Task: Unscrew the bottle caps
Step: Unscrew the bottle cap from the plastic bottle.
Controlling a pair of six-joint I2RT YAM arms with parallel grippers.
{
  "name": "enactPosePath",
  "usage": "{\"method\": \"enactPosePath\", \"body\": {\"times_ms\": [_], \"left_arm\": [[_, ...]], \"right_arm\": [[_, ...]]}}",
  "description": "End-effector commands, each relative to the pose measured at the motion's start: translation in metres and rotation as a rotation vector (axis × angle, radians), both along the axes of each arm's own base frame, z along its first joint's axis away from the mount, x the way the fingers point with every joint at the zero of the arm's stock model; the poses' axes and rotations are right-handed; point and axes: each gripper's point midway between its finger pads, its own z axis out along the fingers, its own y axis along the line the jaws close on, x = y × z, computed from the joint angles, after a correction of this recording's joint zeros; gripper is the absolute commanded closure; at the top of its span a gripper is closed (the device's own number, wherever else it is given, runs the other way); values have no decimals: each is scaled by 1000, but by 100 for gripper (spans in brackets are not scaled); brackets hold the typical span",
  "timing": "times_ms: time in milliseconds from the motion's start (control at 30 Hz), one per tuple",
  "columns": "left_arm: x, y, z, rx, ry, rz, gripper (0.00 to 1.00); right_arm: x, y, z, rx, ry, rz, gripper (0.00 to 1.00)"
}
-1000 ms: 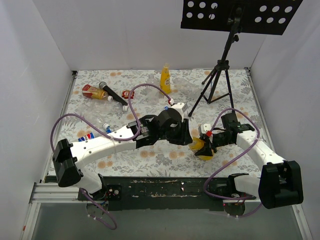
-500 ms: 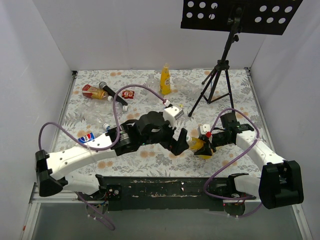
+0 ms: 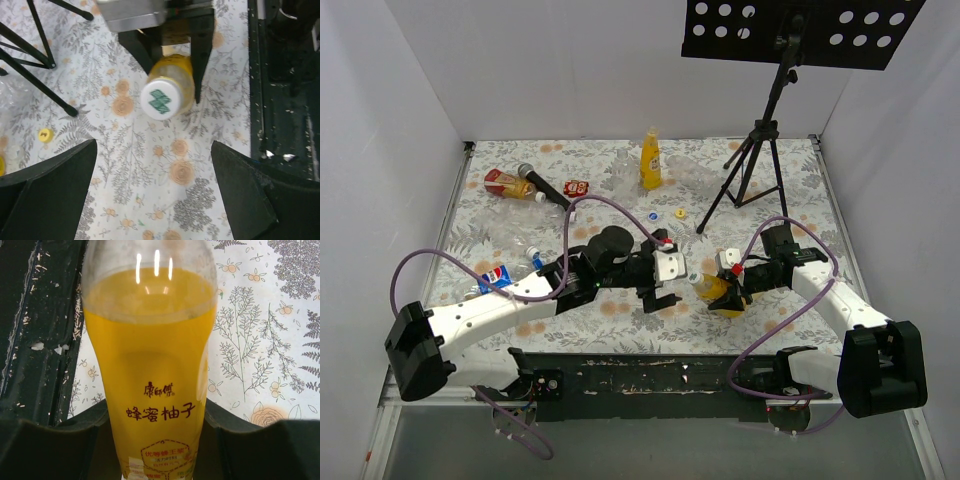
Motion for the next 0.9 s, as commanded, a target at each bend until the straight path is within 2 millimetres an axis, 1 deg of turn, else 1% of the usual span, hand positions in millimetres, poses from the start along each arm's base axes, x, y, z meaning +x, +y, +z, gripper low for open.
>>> {"method": "enactPosePath", "body": {"times_ms": [0, 33, 67, 100, 200, 333, 367, 533, 567, 600, 667, 733, 767, 800, 833, 867], "left_arm": [[8, -18, 50, -165, -89, -113, 3], [9, -19, 48, -167, -80, -124, 4], [9, -20, 50, -172, -73, -131, 7], [8, -22, 47, -164, -55, -147, 9], [4, -28, 45, -152, -16, -187, 15], [0, -36, 38, -128, 43, -230, 25], [0, -38, 37, -124, 50, -236, 28], [1, -41, 30, -104, 78, -235, 37], [2, -41, 30, -103, 77, -232, 40], [3, -41, 29, -98, 79, -228, 44], [4, -41, 28, -95, 82, -224, 55], [4, -41, 30, -97, 88, -222, 69], [3, -41, 32, -101, 92, -220, 79], [3, -42, 30, -97, 103, -217, 93], [3, -42, 31, -94, 115, -212, 100], [4, -42, 32, -93, 145, -190, 100]], "right_arm": [[7, 7, 17, 61, -53, 24, 99], [6, 7, 17, 60, -50, 24, 99], [6, 8, 18, 62, -53, 26, 99], [6, 7, 18, 62, -53, 25, 99], [6, 8, 18, 63, -52, 27, 99], [5, 8, 18, 62, -56, 28, 99], [6, 7, 19, 62, -57, 26, 99], [6, 8, 19, 63, -60, 28, 99], [5, 8, 19, 63, -59, 28, 99], [6, 7, 19, 63, -59, 27, 99], [6, 7, 19, 61, -59, 26, 99], [6, 7, 19, 63, -59, 26, 99], [7, 7, 19, 62, -60, 24, 99], [6, 8, 18, 61, -56, 26, 99], [6, 7, 18, 60, -55, 23, 99], [7, 7, 18, 59, -58, 23, 99]]}}
